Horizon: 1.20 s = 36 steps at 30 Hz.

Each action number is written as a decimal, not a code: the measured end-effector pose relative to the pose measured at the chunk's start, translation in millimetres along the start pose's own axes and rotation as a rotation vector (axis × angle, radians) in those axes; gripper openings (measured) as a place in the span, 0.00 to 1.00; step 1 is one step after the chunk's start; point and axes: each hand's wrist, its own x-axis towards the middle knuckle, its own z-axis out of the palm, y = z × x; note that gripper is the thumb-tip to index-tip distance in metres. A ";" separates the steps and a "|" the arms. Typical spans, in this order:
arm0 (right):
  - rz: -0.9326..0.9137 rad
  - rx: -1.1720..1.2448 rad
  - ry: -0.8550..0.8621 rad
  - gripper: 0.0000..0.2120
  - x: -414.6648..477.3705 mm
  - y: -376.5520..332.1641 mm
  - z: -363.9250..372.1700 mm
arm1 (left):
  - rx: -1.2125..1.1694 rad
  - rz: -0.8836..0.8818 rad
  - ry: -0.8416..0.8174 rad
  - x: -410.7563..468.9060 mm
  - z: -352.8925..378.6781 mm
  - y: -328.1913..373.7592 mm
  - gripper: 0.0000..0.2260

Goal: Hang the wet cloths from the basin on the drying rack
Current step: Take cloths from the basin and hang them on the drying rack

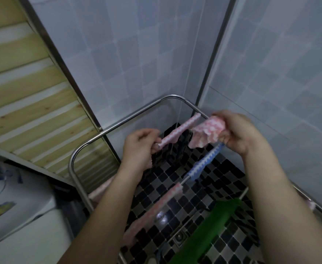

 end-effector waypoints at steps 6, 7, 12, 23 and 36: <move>0.092 0.586 -0.253 0.05 -91.2 17.0 -6.1 | -0.040 0.030 -0.197 -77.0 3.7 -1.6 0.07; 0.097 0.627 -0.278 0.06 -98.7 22.5 -2.8 | -0.032 0.063 -0.209 -83.2 6.5 -3.2 0.08; 0.043 0.671 -0.378 0.11 -148.2 42.7 -15.3 | -0.038 0.102 -0.270 -124.2 18.2 -0.6 0.13; 0.030 0.414 -0.193 0.06 -234.4 71.0 -53.3 | -0.084 0.136 -0.076 -210.2 26.2 1.9 0.11; -0.362 -0.090 -0.200 0.08 -326.1 80.7 -107.3 | -0.071 0.229 -0.090 -294.5 3.0 17.7 0.22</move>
